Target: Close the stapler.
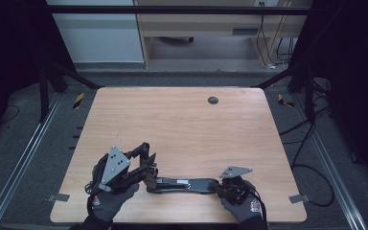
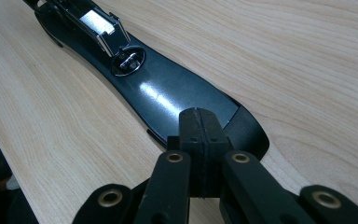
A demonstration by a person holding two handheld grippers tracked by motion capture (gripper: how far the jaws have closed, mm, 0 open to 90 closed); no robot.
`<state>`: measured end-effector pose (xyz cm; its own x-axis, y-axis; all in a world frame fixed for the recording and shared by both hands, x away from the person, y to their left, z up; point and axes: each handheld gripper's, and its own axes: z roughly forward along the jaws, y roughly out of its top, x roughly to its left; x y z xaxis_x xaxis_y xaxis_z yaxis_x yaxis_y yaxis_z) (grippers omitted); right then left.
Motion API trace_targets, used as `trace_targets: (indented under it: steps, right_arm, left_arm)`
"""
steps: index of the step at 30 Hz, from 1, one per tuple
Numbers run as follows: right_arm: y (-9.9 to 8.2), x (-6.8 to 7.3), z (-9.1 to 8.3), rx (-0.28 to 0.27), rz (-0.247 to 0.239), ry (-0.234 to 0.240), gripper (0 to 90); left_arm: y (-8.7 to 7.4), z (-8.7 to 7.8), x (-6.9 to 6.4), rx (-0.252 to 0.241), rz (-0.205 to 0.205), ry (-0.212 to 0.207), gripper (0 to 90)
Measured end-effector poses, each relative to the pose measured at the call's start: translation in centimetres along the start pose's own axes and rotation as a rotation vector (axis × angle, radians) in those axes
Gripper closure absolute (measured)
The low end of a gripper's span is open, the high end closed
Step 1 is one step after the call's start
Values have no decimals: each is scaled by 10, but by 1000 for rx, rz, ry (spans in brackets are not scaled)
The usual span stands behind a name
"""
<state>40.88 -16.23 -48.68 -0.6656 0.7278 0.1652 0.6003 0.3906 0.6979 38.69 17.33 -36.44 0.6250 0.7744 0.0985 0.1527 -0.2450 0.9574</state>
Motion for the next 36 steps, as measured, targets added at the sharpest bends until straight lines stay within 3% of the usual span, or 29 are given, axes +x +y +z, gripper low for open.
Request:
trace_targets:
  steps: [4,36]
  right_arm:
    - [0,0,0,2,-1,-4,900]
    - [0,0,0,-4,1,1,900]
  left_arm:
    - [1,2,-2,-7,23,3,553]
    - [5,20,-25,14,89,-18,534]
